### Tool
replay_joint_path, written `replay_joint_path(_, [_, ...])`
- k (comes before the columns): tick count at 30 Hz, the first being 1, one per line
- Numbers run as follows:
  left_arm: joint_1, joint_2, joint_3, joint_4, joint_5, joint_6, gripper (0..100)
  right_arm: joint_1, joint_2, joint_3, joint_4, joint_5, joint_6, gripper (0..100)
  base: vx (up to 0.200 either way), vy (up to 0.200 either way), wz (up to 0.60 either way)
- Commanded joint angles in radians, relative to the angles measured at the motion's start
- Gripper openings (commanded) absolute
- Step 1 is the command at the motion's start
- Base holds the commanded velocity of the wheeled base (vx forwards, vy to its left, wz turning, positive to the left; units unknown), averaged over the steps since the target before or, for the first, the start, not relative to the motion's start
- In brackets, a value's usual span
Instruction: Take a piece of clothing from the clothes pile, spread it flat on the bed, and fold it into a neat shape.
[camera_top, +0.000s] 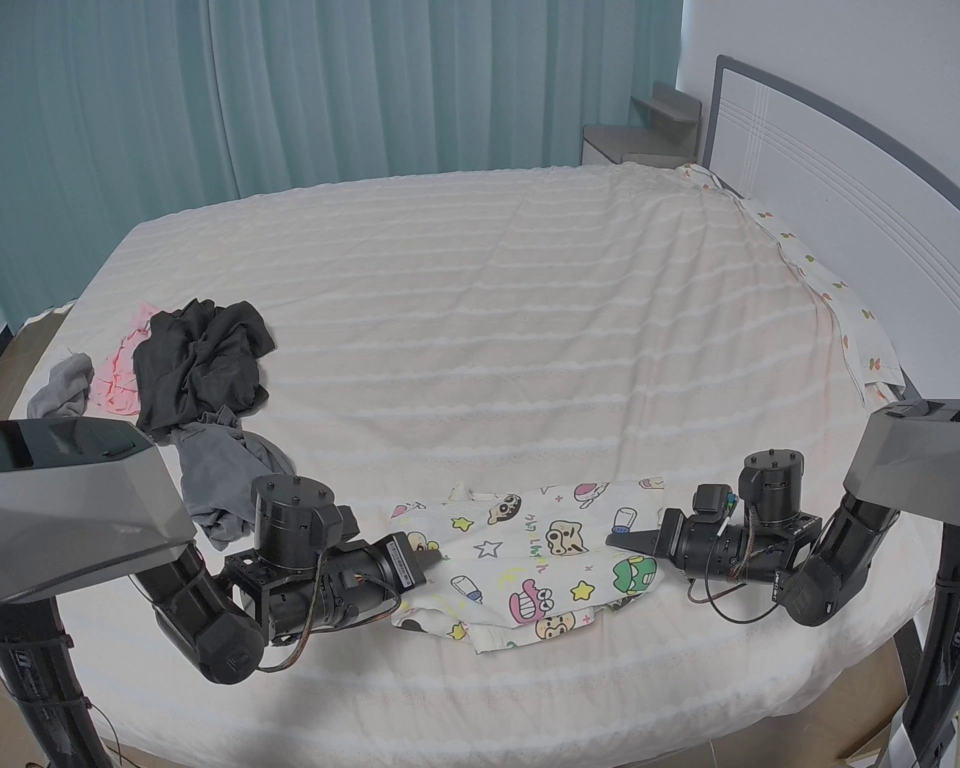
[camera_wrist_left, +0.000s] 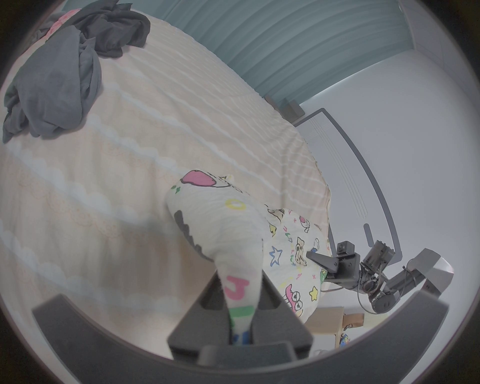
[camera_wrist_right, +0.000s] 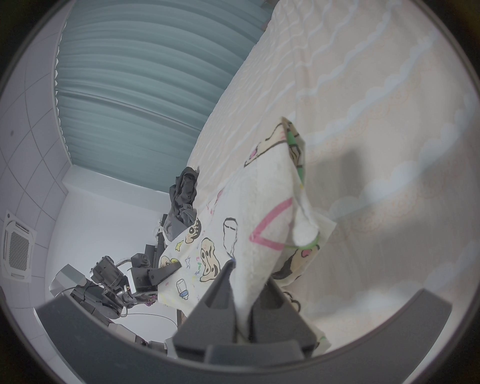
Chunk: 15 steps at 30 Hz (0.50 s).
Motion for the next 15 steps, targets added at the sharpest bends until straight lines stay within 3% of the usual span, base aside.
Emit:
replay_joint_path(1, [0.002,-0.022,0.010,0.000,0.000,0.000,0,0.005,-0.005,0.002,-0.001,0.000,0.001,0,0.000,0.200,0.00])
replay_joint_path(15, [0.005,-0.052,0.058,0.000,0.000,0.000,0,0.031,-0.036,0.036,-0.022,-0.001,0.002,0,0.000,0.200,0.00])
